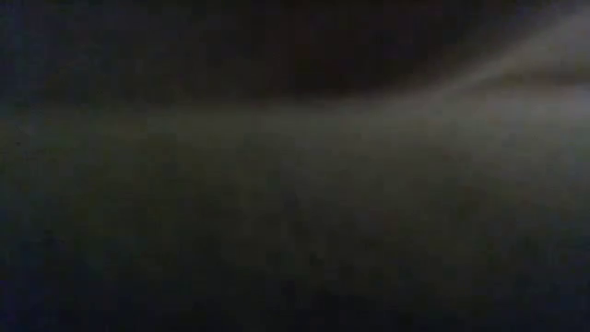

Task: Fold laundry
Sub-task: Fold the light brown short pants

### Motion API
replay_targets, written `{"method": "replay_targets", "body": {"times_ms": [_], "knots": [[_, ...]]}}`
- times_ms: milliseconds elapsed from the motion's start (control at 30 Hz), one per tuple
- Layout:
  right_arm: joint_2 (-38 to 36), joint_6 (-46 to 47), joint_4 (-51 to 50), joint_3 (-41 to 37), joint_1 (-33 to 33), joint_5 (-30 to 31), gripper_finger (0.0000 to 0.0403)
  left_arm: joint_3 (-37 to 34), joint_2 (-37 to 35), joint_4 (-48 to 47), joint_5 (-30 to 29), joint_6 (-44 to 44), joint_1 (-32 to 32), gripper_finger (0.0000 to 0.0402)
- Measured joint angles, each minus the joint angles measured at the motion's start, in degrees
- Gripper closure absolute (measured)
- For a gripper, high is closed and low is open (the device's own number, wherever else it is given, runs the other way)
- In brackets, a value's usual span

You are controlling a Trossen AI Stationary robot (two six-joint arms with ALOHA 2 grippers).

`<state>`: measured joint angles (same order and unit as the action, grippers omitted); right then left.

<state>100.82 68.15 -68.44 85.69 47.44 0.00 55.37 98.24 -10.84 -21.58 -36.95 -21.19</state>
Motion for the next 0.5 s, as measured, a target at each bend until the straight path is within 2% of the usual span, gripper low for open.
{"method": "replay_targets", "body": {"times_ms": [200,333,500], "knots": [[-0.12,-6.39,6.26,0.00,-2.58,0.15,0.0403,0.07,-13.58,-0.65,-2.30,1.59,-2.43,0.0382],[-0.12,-14.92,15.54,0.13,-5.13,1.81,0.0403,0.13,-22.03,-0.12,-2.61,3.32,-3.33,0.0382],[-0.12,-27.04,25.93,3.57,-9.09,8.29,0.0403,0.13,-29.07,-0.21,-2.18,3.41,-3.37,0.0383]]}}
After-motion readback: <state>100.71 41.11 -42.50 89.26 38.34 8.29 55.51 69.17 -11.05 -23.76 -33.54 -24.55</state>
